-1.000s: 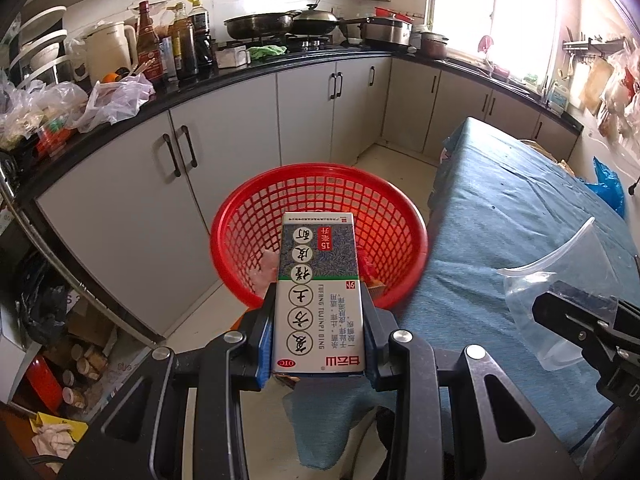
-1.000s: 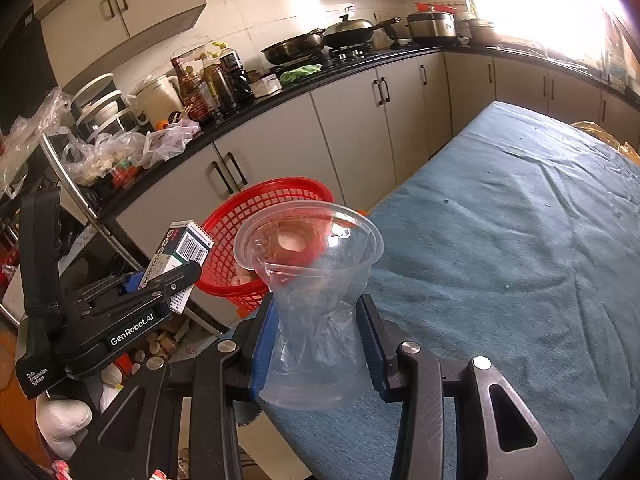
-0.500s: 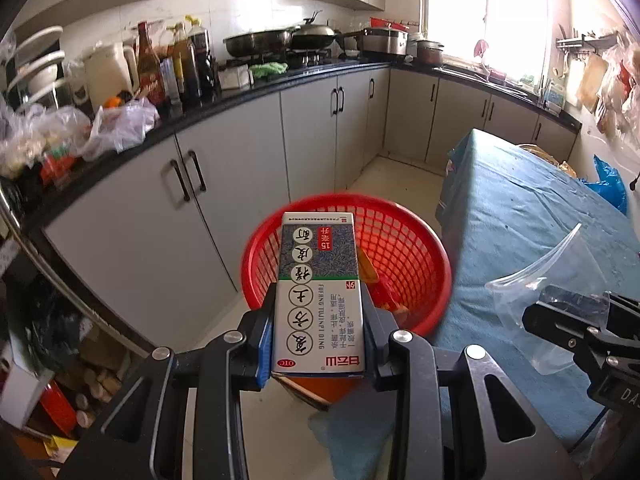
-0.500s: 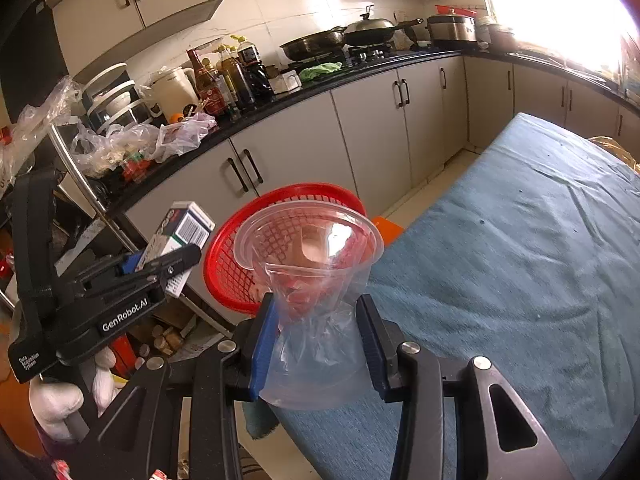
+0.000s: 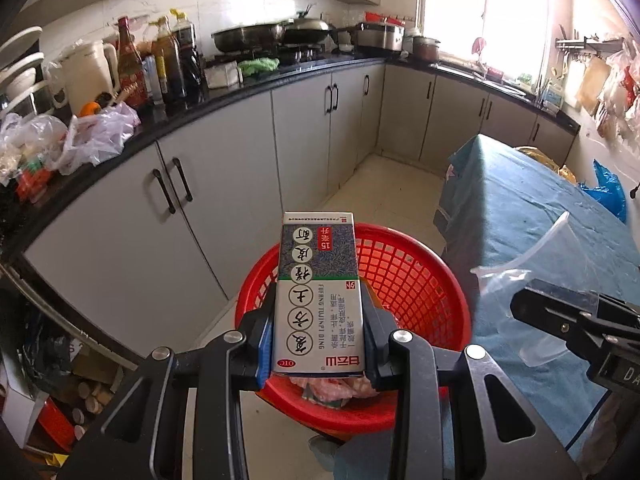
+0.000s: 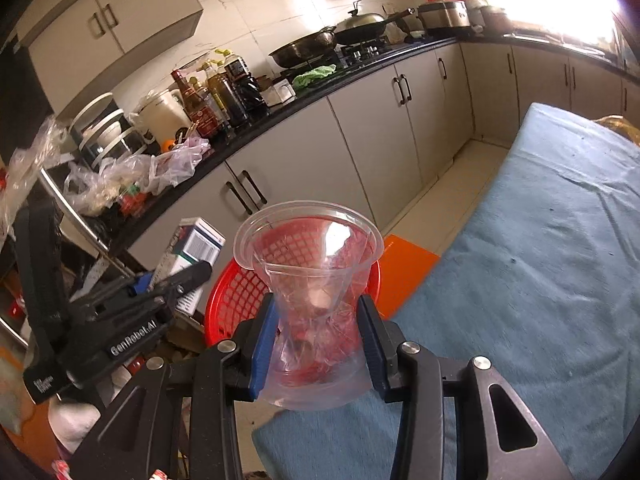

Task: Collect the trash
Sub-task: 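Carry the medicine box and clear cup over the red basket, then open both tools over the red basket to drop the box and cup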

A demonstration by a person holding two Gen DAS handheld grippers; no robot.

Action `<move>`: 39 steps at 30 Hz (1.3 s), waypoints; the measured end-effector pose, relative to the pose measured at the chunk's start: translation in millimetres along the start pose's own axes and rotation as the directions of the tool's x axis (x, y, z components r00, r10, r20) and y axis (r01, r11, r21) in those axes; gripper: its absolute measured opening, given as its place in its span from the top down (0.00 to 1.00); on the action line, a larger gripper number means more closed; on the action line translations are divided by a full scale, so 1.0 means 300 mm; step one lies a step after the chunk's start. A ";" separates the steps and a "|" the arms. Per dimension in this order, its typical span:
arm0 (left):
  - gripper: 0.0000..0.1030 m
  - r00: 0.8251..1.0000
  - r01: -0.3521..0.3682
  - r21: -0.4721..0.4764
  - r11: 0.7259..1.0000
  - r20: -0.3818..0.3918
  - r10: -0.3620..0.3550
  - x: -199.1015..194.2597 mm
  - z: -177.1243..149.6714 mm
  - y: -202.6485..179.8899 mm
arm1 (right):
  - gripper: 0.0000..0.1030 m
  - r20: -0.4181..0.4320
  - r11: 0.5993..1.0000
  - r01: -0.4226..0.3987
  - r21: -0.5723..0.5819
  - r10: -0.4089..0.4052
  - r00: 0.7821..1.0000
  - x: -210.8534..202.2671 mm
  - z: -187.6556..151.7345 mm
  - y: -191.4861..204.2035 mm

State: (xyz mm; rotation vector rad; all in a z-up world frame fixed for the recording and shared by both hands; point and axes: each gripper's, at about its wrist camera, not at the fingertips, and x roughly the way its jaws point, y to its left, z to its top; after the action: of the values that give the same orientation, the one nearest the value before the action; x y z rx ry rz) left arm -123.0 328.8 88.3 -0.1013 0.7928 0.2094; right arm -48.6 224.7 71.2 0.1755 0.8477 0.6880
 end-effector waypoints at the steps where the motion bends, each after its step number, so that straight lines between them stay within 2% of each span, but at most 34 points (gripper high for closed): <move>1: 0.68 1.000 0.001 -0.001 1.000 -0.012 -0.001 0.020 0.004 0.000 | 0.58 -0.002 1.000 -0.004 0.006 0.004 1.000 0.015 0.010 -0.001; 14: 0.68 0.996 -0.010 -0.033 0.999 -0.094 0.007 0.205 0.015 0.019 | 0.57 -0.032 0.999 0.010 0.038 -0.009 0.999 0.188 0.087 -0.037; 21: 0.68 0.994 0.000 -0.053 0.999 -0.112 -0.006 0.250 0.005 0.032 | 0.57 -0.070 0.999 0.020 0.044 -0.017 0.997 0.274 0.087 -0.051; 31: 0.67 0.990 0.020 -0.080 0.997 -0.135 -0.031 0.292 -0.026 0.054 | 0.57 -0.085 0.999 0.026 0.047 -0.022 0.996 0.320 0.074 -0.061; 33: 0.66 0.990 0.023 -0.087 0.996 -0.138 -0.035 0.296 -0.030 0.057 | 0.57 -0.086 0.999 0.027 0.046 -0.023 0.996 0.324 0.073 -0.063; 37: 0.53 0.992 0.025 -0.100 0.995 -0.117 -0.037 0.274 -0.030 0.066 | 0.56 -0.077 0.998 0.033 0.045 -0.029 0.997 0.322 0.074 -0.060; 39: 0.49 0.994 0.023 -0.100 0.995 -0.102 -0.033 0.259 -0.028 0.068 | 0.56 -0.076 0.998 0.033 0.046 -0.029 0.997 0.321 0.076 -0.061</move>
State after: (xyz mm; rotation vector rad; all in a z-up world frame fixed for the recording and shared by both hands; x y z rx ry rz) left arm -80.2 358.8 26.6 -0.2179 0.8839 0.2180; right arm 21.7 273.4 18.1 0.1796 0.9380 0.6487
